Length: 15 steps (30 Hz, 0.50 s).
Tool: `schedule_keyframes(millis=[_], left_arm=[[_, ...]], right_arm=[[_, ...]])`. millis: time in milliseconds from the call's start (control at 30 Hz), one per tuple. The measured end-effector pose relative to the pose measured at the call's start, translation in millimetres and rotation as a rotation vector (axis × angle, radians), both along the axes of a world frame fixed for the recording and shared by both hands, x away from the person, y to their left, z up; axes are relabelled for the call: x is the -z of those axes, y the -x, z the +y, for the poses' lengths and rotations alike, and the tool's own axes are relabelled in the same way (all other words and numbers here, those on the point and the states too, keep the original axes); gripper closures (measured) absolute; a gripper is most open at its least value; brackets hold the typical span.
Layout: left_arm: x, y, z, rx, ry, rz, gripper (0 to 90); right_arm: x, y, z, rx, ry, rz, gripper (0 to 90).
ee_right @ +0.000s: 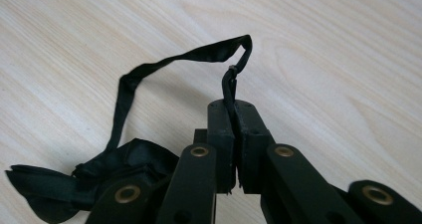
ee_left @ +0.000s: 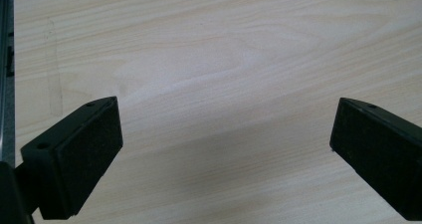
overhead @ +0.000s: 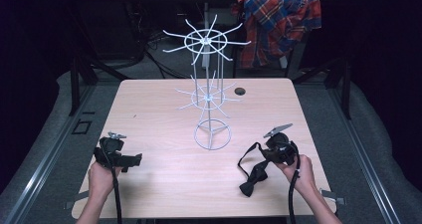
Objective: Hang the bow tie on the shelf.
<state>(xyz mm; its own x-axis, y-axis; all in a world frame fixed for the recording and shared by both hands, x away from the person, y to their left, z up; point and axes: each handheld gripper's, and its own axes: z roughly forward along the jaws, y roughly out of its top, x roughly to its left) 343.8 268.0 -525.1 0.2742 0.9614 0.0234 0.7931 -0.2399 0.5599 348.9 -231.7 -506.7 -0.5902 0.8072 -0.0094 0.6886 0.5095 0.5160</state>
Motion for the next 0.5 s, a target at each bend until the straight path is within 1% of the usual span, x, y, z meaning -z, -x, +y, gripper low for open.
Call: schedule_keyframes(millis=[67, 100, 167, 200, 233, 267, 300, 333, 367, 400, 433, 467, 500], left_arm=[[0.3, -0.4, -0.2, 0.000, -0.002, -0.002, 0.1], [0.4, -0.6, -0.6, -0.002, -0.003, -0.002, 0.1], [0.4, -0.2, -1.8, 0.002, -0.009, 0.001, 0.1], [0.4, -0.2, -1.8, 0.002, -0.009, 0.001, 0.1], [0.3, 0.4, -2.1, 0.003, -0.010, -0.001, 0.1], [0.3, 0.4, -2.1, 0.003, -0.010, -0.001, 0.1], [0.3, 0.9, -1.4, 0.002, -0.007, 0.001, 0.2], [0.5, 1.0, -0.8, 0.002, -0.007, -0.003, 0.1], [0.5, 1.0, -0.8, 0.002, -0.007, -0.003, 0.1], [0.4, 1.1, -0.5, 0.001, -0.008, -0.003, 0.1], [0.4, 1.2, -0.1, 0.000, -0.007, -0.002, 0.2], [0.5, 1.1, 0.2, 0.001, -0.007, -0.001, 0.1], [0.5, 1.1, 0.2, 0.001, -0.007, -0.001, 0.1]], right_arm=[[-1.5, 0.4, 0.0, -0.001, -0.003, -0.005, 87.0], [-3.7, 1.1, 0.3, 0.002, -0.009, -0.016, 87.0], [-10.3, 1.9, 0.5, -0.007, -0.004, -0.046, 87.0], [-10.3, 1.9, 0.5, -0.007, -0.004, -0.046, 87.0], [-14.5, 2.1, 1.1, -0.012, -0.007, -0.066, 87.0], [-14.5, 2.1, 1.1, -0.012, -0.007, -0.066, 87.0], [-18.2, 0.4, 2.1, -0.015, -0.015, -0.070, 87.1], [-18.8, -0.2, 3.0, -0.014, -0.024, -0.079, 87.0], [-18.8, -0.2, 3.0, -0.014, -0.024, -0.079, 87.0], [-21.3, -1.5, 3.7, -0.022, -0.009, -0.083, 87.0], [-24.6, -3.0, 5.8, -0.023, -0.008, -0.094, 87.0], [-25.6, -3.6, 6.4, -0.023, -0.017, -0.103, 87.1], [-25.6, -3.6, 6.4, -0.023, -0.017, -0.103, 87.1]])
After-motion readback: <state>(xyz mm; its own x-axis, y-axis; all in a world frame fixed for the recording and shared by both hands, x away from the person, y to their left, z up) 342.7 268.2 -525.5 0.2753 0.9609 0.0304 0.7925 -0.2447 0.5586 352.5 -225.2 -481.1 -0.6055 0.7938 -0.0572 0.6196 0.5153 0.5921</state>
